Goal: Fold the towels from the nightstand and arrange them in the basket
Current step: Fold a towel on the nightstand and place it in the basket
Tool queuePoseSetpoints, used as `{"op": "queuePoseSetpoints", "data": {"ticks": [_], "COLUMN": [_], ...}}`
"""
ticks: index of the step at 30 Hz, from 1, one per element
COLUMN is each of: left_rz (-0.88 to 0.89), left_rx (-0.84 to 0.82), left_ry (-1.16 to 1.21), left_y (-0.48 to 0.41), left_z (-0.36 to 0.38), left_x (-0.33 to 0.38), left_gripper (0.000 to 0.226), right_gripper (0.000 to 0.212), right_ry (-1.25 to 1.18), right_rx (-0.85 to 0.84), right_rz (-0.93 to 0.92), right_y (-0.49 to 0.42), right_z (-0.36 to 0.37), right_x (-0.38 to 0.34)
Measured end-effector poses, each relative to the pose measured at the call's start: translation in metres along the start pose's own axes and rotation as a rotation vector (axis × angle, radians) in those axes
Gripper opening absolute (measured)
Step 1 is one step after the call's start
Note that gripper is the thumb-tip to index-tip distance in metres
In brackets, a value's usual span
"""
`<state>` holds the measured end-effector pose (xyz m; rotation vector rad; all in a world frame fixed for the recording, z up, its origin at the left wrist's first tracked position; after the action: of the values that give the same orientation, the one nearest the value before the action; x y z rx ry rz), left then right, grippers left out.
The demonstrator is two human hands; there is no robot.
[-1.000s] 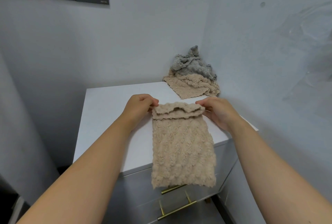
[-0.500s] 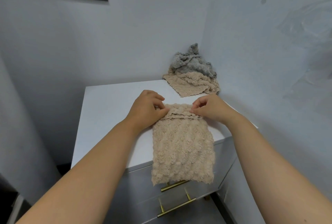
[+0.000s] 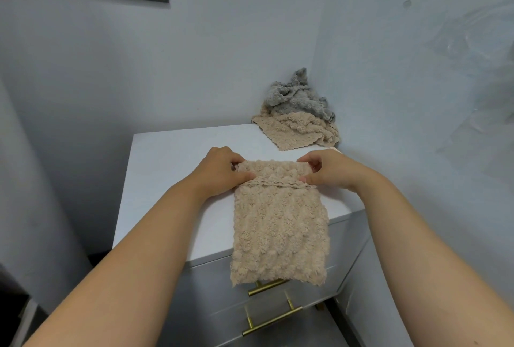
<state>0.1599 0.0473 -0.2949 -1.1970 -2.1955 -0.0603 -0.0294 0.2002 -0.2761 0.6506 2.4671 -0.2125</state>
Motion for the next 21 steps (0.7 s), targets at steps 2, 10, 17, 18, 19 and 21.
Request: {"op": "queuePoseSetpoints", "data": {"ticks": [2,10,17,18,19,21], "left_rz": [-0.001,-0.069,-0.079,-0.088,-0.09,-0.082], "left_rx": [-0.056,-0.197,0.008,0.048,0.096,0.212], "left_ry": [0.008,0.113,0.379,0.385,0.385,0.374], "left_y": [0.002,0.003,0.003,0.002,0.001,0.0], "left_z": [-0.004,-0.012,-0.007,-0.005,-0.004,-0.003], "left_x": [0.002,-0.006,-0.006,-0.006,-0.006,-0.004], "left_gripper": [0.04,0.053,0.028,0.028,0.029,0.03], "right_gripper": [0.028,0.035,0.032,0.025,0.02,0.024], "right_ry": [0.026,-0.062,-0.166,-0.166,-0.168,-0.176], "right_rx": [-0.022,-0.048,0.009,0.034,0.071,0.202], "right_rz": [0.021,0.064,0.064,0.059,0.056,0.028], "right_y": [0.0,0.002,-0.005,-0.005,-0.005,-0.005], "right_z": [-0.001,-0.005,-0.002,-0.001,0.001,0.006], "right_x": [0.002,-0.001,0.0,-0.002,-0.004,-0.01]}}
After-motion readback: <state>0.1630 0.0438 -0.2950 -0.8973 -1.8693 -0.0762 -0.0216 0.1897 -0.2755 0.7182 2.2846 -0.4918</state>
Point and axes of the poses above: each hand's wrist, its own y-axis away from the middle knuckle, its own z-axis out of the palm, x = y × z, the point moved 1 cm from there along -y, towards the middle knuckle, and after that the axes turned 4 degrees about x, right-handed, at the moved point
